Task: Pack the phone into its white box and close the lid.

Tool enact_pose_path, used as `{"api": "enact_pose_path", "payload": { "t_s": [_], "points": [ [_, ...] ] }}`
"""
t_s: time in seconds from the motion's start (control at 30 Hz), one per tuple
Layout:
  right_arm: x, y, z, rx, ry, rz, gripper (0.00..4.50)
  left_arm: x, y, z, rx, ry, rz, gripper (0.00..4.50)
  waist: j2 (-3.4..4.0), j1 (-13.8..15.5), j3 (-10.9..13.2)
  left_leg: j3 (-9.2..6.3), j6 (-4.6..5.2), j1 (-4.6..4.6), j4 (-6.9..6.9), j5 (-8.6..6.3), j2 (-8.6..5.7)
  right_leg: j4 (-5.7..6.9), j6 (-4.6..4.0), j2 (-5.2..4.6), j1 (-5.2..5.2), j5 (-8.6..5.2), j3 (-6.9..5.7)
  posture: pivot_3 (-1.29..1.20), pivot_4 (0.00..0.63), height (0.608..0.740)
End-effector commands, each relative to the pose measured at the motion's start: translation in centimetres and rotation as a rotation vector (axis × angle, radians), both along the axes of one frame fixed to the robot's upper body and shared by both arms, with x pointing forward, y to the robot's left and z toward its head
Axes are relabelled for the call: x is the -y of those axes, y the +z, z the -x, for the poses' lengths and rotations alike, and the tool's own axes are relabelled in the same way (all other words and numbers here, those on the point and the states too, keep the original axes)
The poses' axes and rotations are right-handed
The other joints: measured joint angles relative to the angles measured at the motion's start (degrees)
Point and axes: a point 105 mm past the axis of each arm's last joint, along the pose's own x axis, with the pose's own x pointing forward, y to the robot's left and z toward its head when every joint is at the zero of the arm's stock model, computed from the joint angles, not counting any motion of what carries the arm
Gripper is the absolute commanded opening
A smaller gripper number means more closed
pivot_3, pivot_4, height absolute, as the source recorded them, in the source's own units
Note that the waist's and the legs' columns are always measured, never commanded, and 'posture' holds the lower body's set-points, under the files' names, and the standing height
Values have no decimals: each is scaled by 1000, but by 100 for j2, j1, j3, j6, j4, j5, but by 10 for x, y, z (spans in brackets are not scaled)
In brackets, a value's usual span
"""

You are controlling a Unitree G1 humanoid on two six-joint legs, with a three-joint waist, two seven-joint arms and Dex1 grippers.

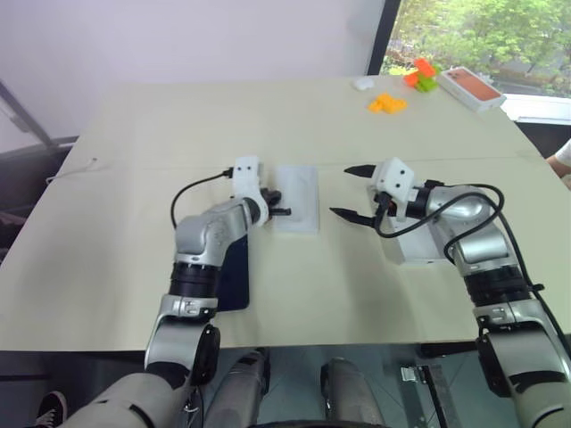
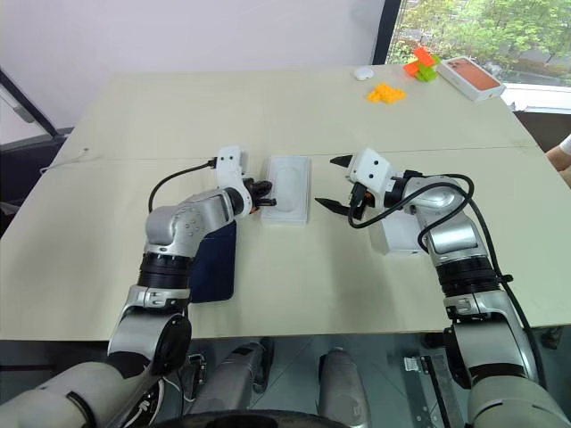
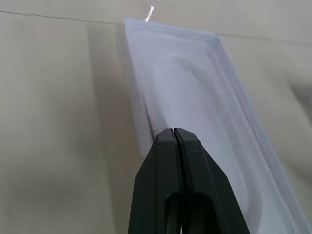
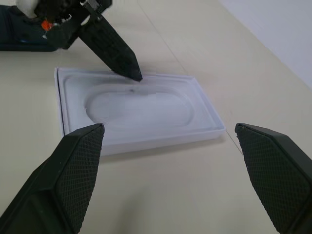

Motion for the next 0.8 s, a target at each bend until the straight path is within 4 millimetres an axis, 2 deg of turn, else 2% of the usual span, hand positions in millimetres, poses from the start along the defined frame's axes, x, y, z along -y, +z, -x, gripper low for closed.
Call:
{"api": "enact_pose_path", "payload": {
  "t_s": [0.03,0.23,0.4,0.5,0.6,0.8],
  "points": [
    [2,18,0,67,-5,-6,4500,6,11,-5,25,-26,-12,54,0,-5,0,0,0,0,-1,0,0,0,0,0,-2,0,0,0,150,740],
    [3,18,1,70,-11,-4,4500,9,24,-3,92,-65,-33,54,0,-10,0,0,0,0,-4,0,0,1,0,0,-3,0,0,0,150,740],
    [4,18,1,70,-13,-6,4500,0,36,-2,117,-32,21,54,0,-7,0,0,-1,0,-3,0,1,0,0,0,-2,0,0,0,150,740],
    [4,18,0,71,-12,-8,4500,-14,44,-1,130,-1,47,54,0,-18,0,-1,-1,0,-4,0,1,1,0,0,-3,0,0,0,150,740],
    [3,17,0,70,-9,-5,4500,-20,34,-1,101,0,25,54,0,-25,0,-1,-1,1,-4,1,2,2,0,2,-3,0,0,0,150,740],
    [-3,19,-3,77,4,-7,4500,-4,-1,7,18,-82,-68,54,-1,18,0,-1,0,0,-1,1,-1,1,0,1,2,0,0,0,150,740]
  ]
}}
